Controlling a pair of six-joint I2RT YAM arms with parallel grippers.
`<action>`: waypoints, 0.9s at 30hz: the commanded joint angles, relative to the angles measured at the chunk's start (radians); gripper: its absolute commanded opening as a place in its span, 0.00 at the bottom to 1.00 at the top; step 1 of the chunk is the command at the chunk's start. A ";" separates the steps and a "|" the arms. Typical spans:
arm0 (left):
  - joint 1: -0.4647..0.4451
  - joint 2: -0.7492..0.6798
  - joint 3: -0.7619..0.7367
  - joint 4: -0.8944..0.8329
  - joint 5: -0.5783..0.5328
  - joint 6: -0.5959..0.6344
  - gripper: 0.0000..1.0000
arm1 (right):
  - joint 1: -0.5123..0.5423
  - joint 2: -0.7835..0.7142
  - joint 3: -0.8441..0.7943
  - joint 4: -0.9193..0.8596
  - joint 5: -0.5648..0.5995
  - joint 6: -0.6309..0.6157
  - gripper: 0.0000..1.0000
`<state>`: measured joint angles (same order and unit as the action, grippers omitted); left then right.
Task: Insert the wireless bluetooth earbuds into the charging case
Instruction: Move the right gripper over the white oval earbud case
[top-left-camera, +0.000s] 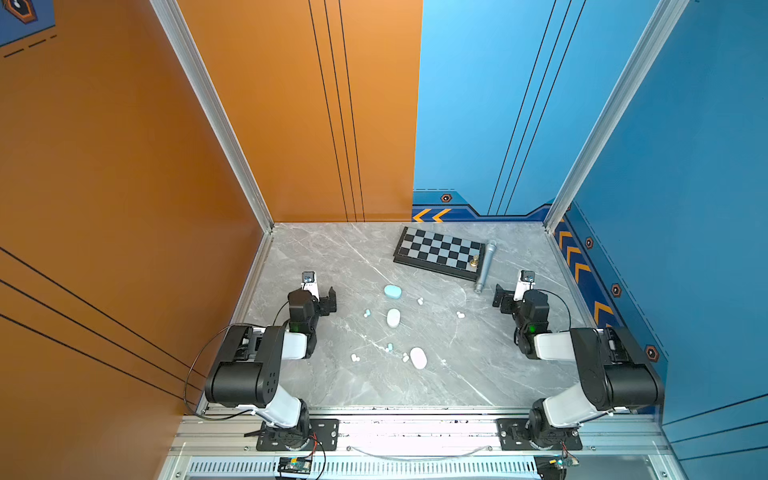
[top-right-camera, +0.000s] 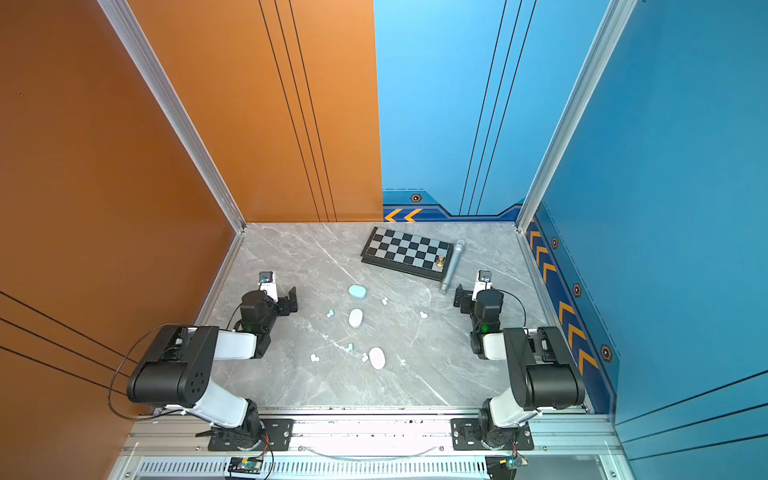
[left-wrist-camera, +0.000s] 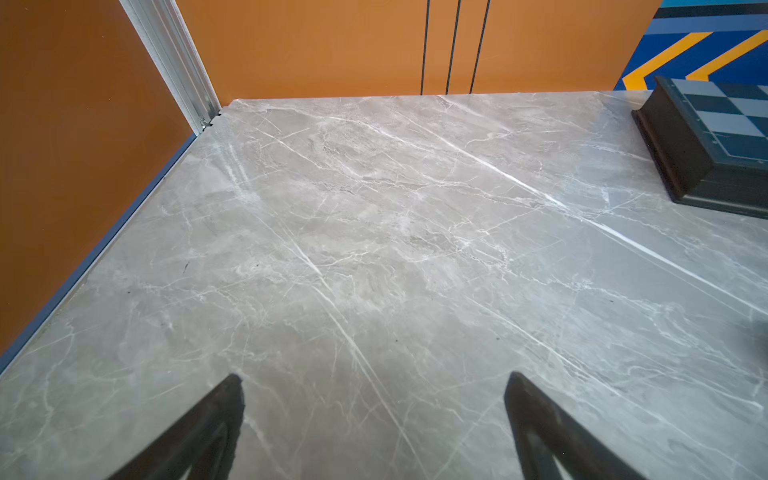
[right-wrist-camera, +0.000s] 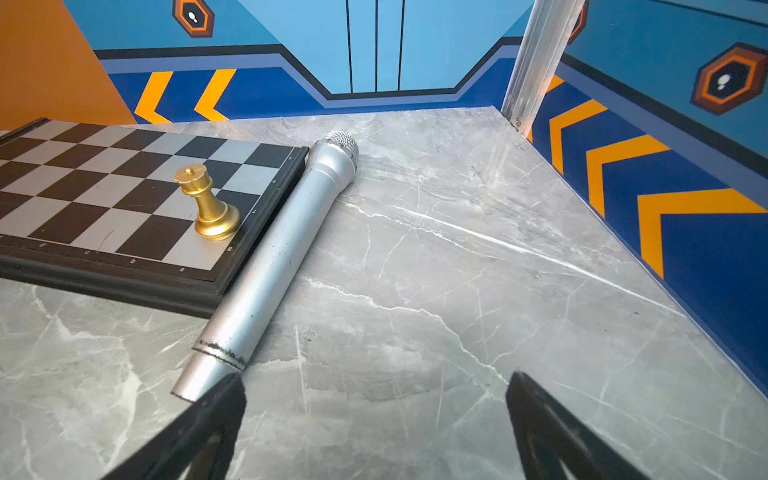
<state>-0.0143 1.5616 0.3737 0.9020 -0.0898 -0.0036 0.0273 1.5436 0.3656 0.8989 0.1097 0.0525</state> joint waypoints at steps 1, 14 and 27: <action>-0.004 -0.001 0.007 0.015 -0.017 0.010 0.98 | 0.003 0.003 0.011 0.002 0.018 0.006 1.00; 0.000 0.000 0.007 0.014 -0.009 0.008 0.98 | 0.003 0.003 0.011 0.002 0.019 0.005 1.00; 0.033 -0.062 0.015 -0.038 0.094 0.004 0.98 | 0.012 -0.189 0.104 -0.321 0.025 0.007 1.00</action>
<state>0.0086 1.5517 0.3737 0.8894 -0.0498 -0.0040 0.0292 1.4765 0.3862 0.7780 0.1104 0.0525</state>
